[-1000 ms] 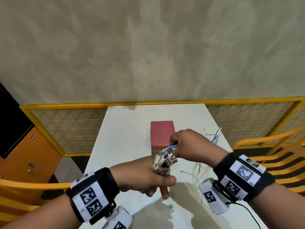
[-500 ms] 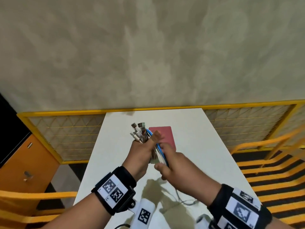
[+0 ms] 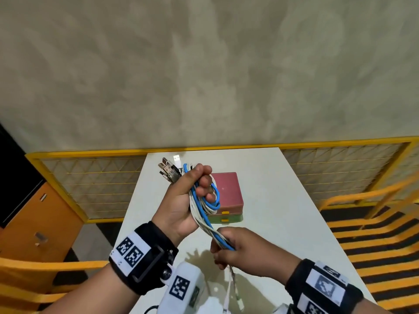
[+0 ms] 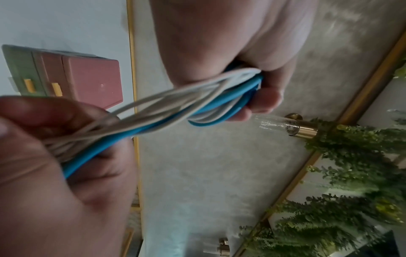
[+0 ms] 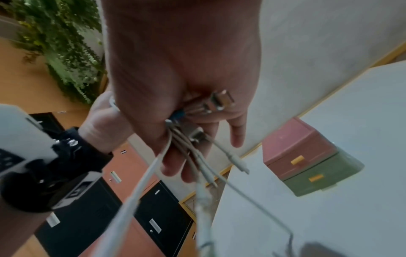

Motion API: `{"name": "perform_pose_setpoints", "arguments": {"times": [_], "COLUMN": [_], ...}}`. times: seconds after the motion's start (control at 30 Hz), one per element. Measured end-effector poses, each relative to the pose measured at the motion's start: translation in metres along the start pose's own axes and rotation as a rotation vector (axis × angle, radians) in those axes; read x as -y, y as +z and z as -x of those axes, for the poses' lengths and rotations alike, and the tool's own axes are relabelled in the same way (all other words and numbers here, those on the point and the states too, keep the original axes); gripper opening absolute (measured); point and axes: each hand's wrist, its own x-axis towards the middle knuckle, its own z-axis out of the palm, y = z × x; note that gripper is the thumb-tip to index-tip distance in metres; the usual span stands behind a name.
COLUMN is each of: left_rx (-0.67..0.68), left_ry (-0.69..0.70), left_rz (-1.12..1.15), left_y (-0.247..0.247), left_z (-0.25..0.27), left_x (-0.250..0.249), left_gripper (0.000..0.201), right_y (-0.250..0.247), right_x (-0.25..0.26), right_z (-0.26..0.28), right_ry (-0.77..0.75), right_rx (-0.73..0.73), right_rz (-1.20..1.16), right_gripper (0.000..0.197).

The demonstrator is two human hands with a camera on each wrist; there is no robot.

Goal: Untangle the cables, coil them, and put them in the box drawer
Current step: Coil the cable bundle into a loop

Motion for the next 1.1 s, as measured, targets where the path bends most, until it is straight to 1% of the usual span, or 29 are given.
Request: {"name": "perform_pose_setpoints", "arguments": {"times": [0.07,0.1,0.17,0.2,0.23,0.3,0.37,0.4,0.47,0.5,0.53,0.6,0.67,0.7,0.73,0.77,0.8,0.83,0.87,0.9,0.97,1.0,1.07,1.1], "left_rx": [0.114,0.187,0.340,0.405,0.457,0.508,0.507,0.500,0.505,0.511,0.520,0.512,0.474,0.471,0.484,0.501,0.520,0.523,0.507,0.481,0.459,0.461,0.460,0.436], "left_ry": [-0.038,-0.077,-0.187,-0.249,-0.310,-0.432,-0.556,-0.604,-0.663,-0.672,-0.662,-0.606,-0.527,-0.459,-0.356,-0.228,-0.085,0.031,0.100,0.127,0.120,0.133,0.169,0.152], "left_rz": [-0.010,-0.013,-0.019,-0.041,-0.081,-0.200,-0.362,-0.492,-0.876,-1.059,-1.195,-1.355,-1.409,-1.430,-1.480,-1.578,-1.674,-1.740,-1.760,-1.758,-1.715,-1.689,-1.603,-1.525], "left_y": [-0.003,-0.005,-0.010,-0.013,-0.017,-0.024,-0.026,-0.025,-0.017,-0.014,-0.012,-0.013,-0.016,-0.016,-0.018,-0.020,-0.020,-0.021,-0.022,-0.024,-0.025,-0.025,-0.020,-0.017], "left_z": [0.007,0.011,0.020,0.025,0.029,0.037,0.042,0.043,0.045,0.045,0.046,0.048,0.049,0.047,0.044,0.040,0.037,0.035,0.033,0.032,0.029,0.027,0.025,0.024], "left_x": [-0.002,-0.002,0.000,0.002,0.005,0.012,0.018,0.019,0.020,0.021,0.023,0.029,0.030,0.030,0.029,0.029,0.029,0.029,0.031,0.031,0.028,0.026,0.022,0.021], "left_gripper": [0.024,0.025,0.019,0.016,0.016,0.017,0.016,0.014,0.009,0.009,0.010,0.016,0.019,0.026,0.035,0.041,0.041,0.037,0.029,0.024,0.032,0.035,0.033,0.031], "right_y": [0.000,-0.002,-0.008,-0.013,-0.018,-0.027,-0.030,-0.030,-0.032,-0.035,-0.039,-0.046,-0.049,-0.048,-0.046,-0.043,-0.041,-0.038,-0.036,-0.034,-0.028,-0.025,-0.022,-0.020], "right_x": [-0.004,-0.006,-0.008,-0.007,-0.004,0.006,0.015,0.019,0.023,0.026,0.028,0.032,0.033,0.031,0.028,0.024,0.020,0.017,0.014,0.012,0.013,0.016,0.024,0.028], "right_z": [-0.002,-0.004,-0.007,-0.007,-0.008,-0.010,-0.012,-0.012,-0.013,-0.012,-0.011,-0.008,-0.004,-0.002,0.000,0.000,-0.001,-0.001,-0.001,0.000,0.005,0.008,0.013,0.015], "right_ry": [0.026,0.044,0.069,0.069,0.058,0.024,0.001,-0.019,-0.058,-0.059,-0.040,0.023,0.040,0.041,0.043,0.042,0.032,0.014,-0.011,-0.050,-0.126,-0.156,-0.213,-0.233], "right_rx": [0.029,0.042,0.075,0.089,0.097,0.106,0.111,0.103,0.078,0.092,0.126,0.210,0.223,0.204,0.173,0.134,0.087,0.039,-0.009,-0.059,-0.135,-0.159,-0.214,-0.246], "right_rz": [-0.031,-0.014,0.049,0.092,0.149,0.284,0.451,0.564,0.758,0.783,0.761,0.629,0.507,0.449,0.379,0.313,0.275,0.286,0.344,0.412,0.444,0.416,0.340,0.297], "right_gripper": [0.002,0.004,0.014,0.015,0.013,0.004,0.005,0.007,0.011,0.014,0.017,0.020,0.025,0.029,0.034,0.041,0.049,0.056,0.061,0.064,0.069,0.072,0.078,0.079]}}
